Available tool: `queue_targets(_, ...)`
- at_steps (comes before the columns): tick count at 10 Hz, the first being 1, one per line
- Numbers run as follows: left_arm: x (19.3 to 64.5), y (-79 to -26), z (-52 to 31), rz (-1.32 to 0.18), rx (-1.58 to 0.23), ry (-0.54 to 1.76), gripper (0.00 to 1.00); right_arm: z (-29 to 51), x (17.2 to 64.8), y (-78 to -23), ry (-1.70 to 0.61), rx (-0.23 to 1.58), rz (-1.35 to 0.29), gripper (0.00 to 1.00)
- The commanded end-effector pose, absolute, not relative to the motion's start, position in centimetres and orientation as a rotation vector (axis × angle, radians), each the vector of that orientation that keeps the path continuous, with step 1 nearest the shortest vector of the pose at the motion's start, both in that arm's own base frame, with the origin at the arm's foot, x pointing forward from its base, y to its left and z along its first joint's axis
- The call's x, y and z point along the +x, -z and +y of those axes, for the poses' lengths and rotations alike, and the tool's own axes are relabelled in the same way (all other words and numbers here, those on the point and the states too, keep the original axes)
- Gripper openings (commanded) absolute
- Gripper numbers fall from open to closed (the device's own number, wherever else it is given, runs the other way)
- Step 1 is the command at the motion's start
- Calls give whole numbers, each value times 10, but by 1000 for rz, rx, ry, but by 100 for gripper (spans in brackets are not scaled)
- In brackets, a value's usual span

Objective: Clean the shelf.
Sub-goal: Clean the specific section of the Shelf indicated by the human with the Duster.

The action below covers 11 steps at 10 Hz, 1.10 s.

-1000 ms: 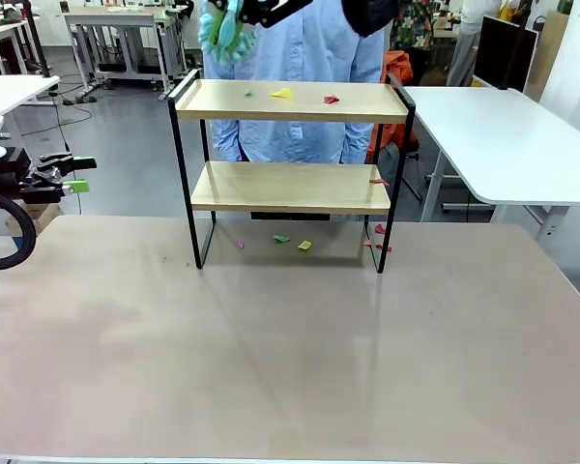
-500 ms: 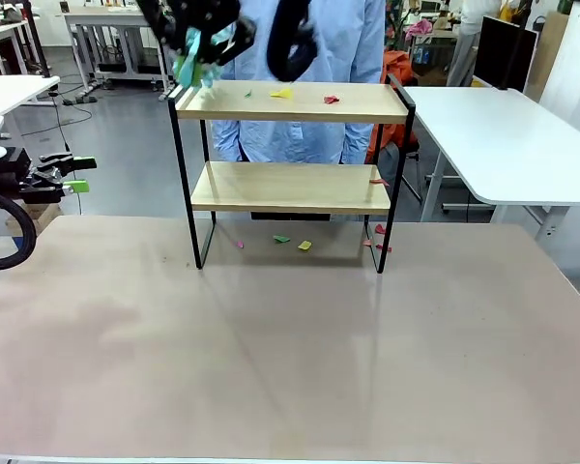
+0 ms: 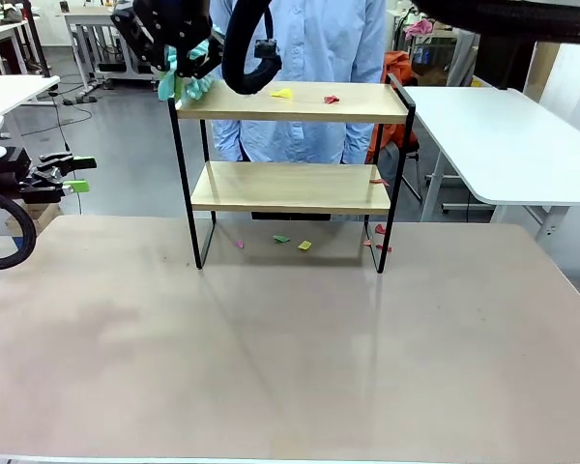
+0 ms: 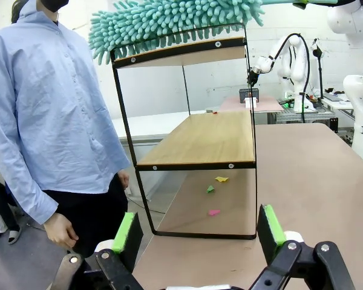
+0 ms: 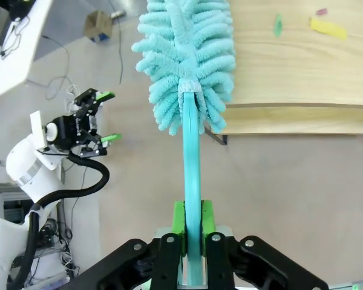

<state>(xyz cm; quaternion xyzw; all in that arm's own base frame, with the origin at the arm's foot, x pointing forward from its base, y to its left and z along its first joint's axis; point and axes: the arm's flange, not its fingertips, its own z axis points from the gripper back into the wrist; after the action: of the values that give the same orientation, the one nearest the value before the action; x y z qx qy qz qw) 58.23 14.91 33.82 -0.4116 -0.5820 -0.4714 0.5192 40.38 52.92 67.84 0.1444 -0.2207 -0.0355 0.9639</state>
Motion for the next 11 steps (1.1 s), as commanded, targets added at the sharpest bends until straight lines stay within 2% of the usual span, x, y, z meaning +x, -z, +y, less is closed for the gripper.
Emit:
queue_targets(1,581,-342,148,-1396,-984,1139,100,539,408,-684,123,253,-455,13)
queue_targets(5,581,-342,148,-1396,-984,1139,100,530,413,-666,130,237,-388,13)
queue_targets(10,581,-342,148,-1396,-984,1139,100,528,412,-659,91,232,-403,13)
queue_targets(11,581,-342,148,-1396,-984,1139,100,507,418,-658,109,230,-362,13)
